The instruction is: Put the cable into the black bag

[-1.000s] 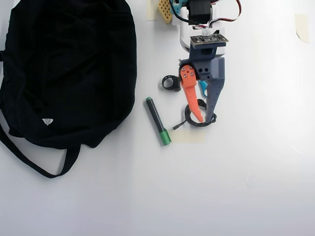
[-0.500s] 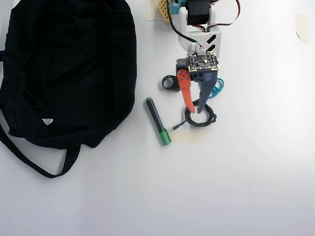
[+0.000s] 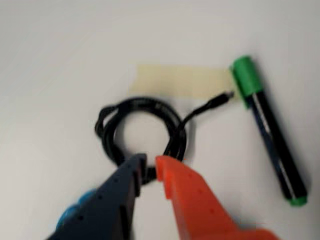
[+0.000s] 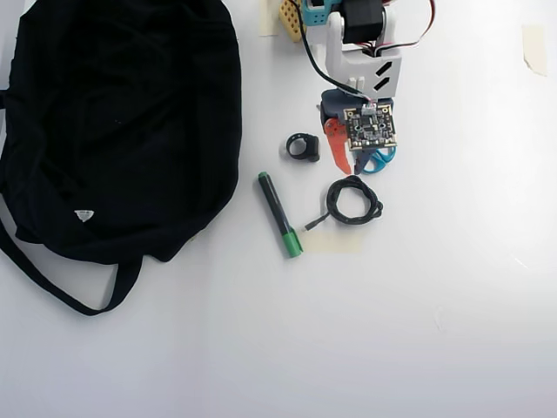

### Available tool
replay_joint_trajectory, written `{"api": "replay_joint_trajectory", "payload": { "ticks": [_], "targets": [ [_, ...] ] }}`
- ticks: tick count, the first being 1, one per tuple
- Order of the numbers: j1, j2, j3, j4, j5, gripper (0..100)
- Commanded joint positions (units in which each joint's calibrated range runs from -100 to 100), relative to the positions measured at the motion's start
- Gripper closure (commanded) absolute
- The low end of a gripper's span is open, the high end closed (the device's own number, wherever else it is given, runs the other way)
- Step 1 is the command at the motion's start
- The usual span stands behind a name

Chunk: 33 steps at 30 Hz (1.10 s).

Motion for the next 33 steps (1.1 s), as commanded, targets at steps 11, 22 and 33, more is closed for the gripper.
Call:
{"api": "replay_joint_trajectory", "payload": {
  "ticks": [11, 22, 33],
  "targets": [
    [-5.1, -0.6, -3.9, 6.8, -0.3, 90],
    [-4.9, 0.6, -4.3, 10.4, -1.3, 75],
    [-3.8, 11.5, -12.0, 10.4, -2.2, 74]
  ]
}}
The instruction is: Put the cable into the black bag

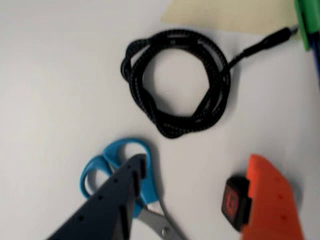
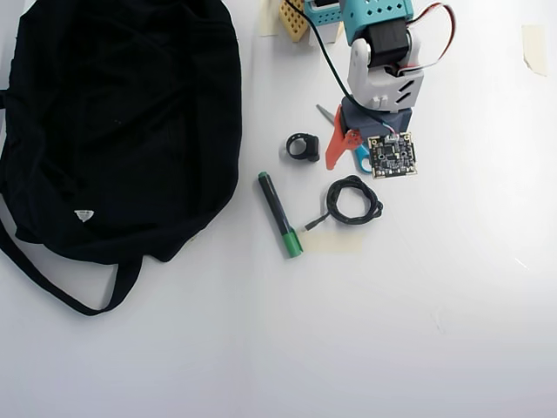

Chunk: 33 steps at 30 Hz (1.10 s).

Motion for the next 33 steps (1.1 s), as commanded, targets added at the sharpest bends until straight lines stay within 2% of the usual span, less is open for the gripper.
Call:
{"api": "replay_joint_trajectory", "payload": {
  "ticks": [1, 15, 33],
  "targets": [
    [1.2, 2.0, -5.1, 0.2, -0.1, 74],
    [3.2, 5.7, -6.9, -0.1, -1.4, 74],
    [3.5, 18.5, -14.8, -0.3, -1.3, 74]
  ]
}}
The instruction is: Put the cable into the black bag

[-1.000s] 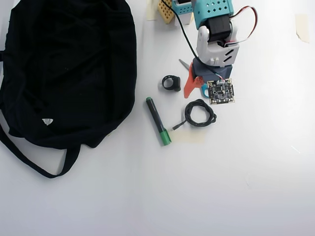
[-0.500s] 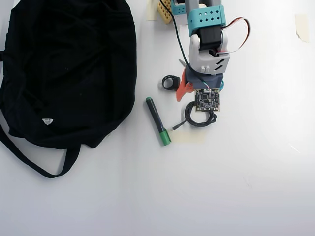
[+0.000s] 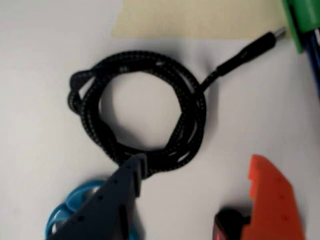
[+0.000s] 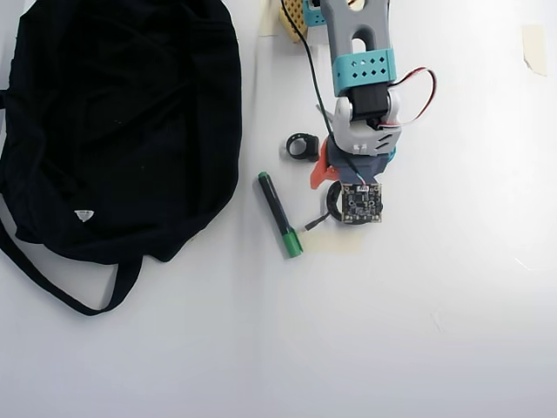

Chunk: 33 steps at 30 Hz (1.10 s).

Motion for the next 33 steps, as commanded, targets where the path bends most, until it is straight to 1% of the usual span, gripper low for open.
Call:
{"api": "replay_joint_trajectory", "payload": {
  "ticks": [1, 8, 33],
  "targets": [
    [0.0, 1.0, -4.3, -0.3, -0.1, 74],
    [0.7, 3.9, -6.5, -0.2, -0.1, 74],
    [-0.5, 7.7, -6.6, -0.5, 0.0, 74]
  ]
}}
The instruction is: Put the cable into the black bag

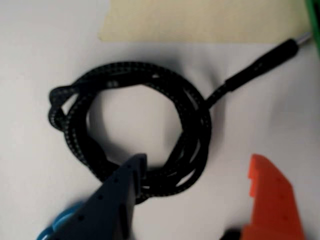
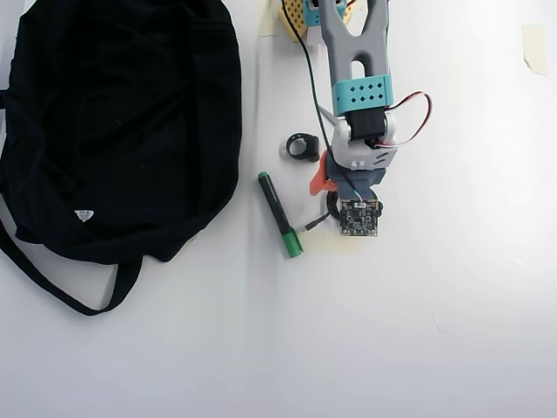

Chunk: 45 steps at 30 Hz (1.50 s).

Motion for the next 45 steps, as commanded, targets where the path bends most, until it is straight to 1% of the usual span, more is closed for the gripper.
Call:
{"api": "replay_joint_trajectory", "payload": {
  "ticks": [1, 18, 30, 33, 39, 45],
  "targets": [
    [-0.4, -0.2, -2.1, -0.5, 0.0, 74],
    [-1.4, 5.8, -6.7, -0.6, -0.2, 74],
    [-1.4, 6.0, -6.6, -0.5, -0.2, 74],
    [-1.1, 6.0, -6.4, -0.2, -0.2, 79],
    [-0.8, 6.0, -6.2, 0.1, -0.2, 98],
    [-0.5, 6.0, -6.2, 0.1, -0.2, 98]
  ]
}}
